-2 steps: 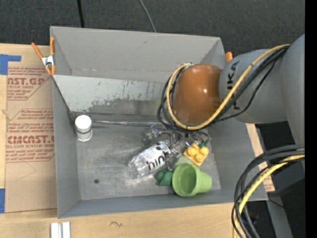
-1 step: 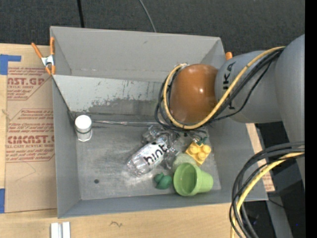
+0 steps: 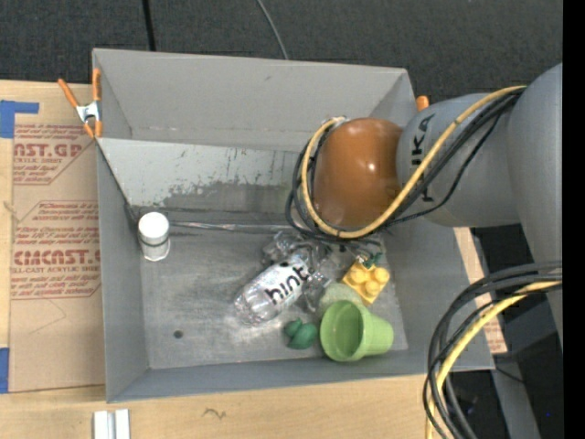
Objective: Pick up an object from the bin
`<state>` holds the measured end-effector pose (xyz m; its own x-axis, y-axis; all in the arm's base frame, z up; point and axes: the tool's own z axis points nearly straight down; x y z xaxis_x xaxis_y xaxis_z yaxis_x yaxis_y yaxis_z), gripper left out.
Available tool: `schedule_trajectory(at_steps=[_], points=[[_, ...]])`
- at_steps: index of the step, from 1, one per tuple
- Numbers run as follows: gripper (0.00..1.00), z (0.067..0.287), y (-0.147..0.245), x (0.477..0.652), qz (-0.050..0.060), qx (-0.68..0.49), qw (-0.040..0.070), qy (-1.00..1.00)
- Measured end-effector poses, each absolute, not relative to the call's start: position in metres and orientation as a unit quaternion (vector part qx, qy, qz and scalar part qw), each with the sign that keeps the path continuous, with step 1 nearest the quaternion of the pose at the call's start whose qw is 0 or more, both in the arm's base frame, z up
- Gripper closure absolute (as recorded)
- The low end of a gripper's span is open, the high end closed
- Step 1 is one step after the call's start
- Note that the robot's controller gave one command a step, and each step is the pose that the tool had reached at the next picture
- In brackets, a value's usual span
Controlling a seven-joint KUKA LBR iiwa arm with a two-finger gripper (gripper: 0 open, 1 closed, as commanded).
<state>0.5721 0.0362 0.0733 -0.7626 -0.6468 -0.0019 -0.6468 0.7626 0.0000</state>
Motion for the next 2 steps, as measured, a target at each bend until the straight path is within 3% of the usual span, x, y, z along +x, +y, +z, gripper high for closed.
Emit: schedule_trajectory(at_steps=[1, 2], points=[[1.0, 0.076, 0.036, 0.571, 0.001, -0.345, 0.0, 0.939], [1.0, 0.094, 0.036, 0.569, 0.002, -0.344, -0.003, 0.939]])
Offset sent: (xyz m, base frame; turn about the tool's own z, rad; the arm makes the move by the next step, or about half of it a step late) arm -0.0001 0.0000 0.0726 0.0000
